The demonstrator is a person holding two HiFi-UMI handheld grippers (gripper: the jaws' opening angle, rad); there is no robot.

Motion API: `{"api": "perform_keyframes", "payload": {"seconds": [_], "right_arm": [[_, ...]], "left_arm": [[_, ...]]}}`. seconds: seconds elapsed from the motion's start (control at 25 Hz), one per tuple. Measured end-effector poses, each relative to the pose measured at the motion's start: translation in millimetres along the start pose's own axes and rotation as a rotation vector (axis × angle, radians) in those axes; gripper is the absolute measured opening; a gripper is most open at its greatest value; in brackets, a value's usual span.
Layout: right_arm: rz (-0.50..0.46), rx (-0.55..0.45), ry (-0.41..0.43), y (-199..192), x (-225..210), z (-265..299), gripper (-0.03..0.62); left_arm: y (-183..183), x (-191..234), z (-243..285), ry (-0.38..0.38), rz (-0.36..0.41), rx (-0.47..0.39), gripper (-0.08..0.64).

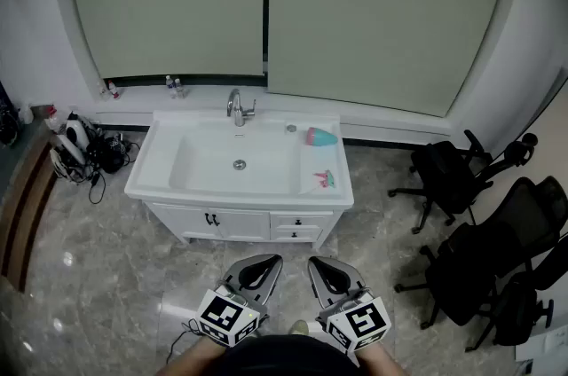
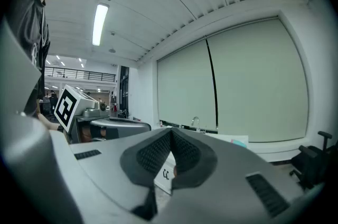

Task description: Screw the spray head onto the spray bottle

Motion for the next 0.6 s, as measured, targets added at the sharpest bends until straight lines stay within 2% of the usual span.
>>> {"api": "perform_keyframes", "payload": {"seconds": [0.6], "right_arm": [[0.011,0.004,0.004,-3.1,0.7,0.3,0.000]], "left_arm": [[-3.0,1.5,2.3,0.004,-0.010,0.012,0.005]]}}
Point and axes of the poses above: the fingertips, and each gripper's own axes: z forward along the fingers, x to its left, y out of its top, the point moved 2 cm from there along -z, backward along the fingers, and after that the axes turned 15 degrees about -z, right-handed, at the moved point
